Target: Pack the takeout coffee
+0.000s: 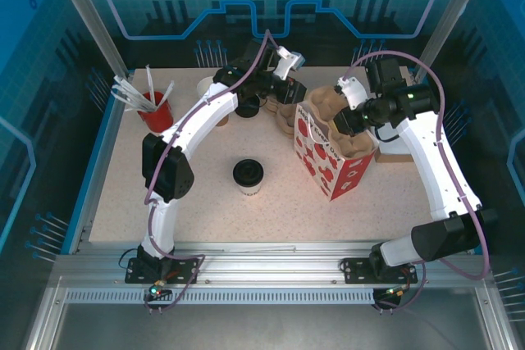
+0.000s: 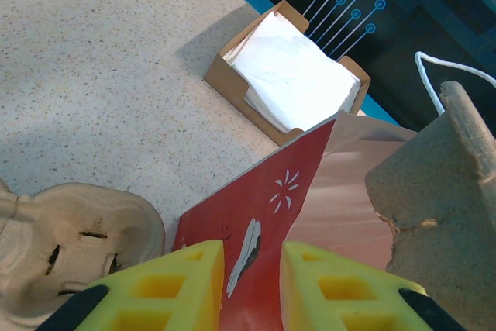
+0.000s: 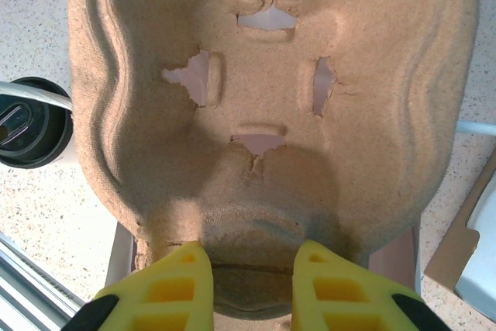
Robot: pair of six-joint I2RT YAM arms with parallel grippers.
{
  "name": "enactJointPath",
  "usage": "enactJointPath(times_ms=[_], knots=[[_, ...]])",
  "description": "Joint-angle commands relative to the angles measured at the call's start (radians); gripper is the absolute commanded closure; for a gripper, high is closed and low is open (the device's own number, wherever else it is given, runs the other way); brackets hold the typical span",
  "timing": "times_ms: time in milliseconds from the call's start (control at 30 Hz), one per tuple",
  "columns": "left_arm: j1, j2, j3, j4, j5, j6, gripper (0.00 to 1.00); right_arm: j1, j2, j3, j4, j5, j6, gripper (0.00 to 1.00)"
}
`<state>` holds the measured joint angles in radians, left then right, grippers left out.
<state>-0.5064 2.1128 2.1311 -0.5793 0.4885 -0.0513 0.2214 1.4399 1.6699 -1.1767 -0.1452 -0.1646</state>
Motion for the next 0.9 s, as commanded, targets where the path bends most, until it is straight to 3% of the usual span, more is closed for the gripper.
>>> enactJointPath(times_ms=[0, 567, 867], knots=[[0.017, 0.006, 0.016, -0.012, 0.014, 0.014, 0.72, -0.012, 0.002, 0.018, -0.058, 0.023, -0.003, 0.88], [0.025, 0.011, 0.017, -0.019, 0.011, 0.024, 0.72, -0.022, 0.028, 0.027, -0.070, 0.052, -0.010, 0.88], [0.022, -0.067, 0.028, 0.012, 0.014, -0.042, 0.51, -0.023, 0.018, 0.031, -0.057, 0.003, -0.006, 0.88]])
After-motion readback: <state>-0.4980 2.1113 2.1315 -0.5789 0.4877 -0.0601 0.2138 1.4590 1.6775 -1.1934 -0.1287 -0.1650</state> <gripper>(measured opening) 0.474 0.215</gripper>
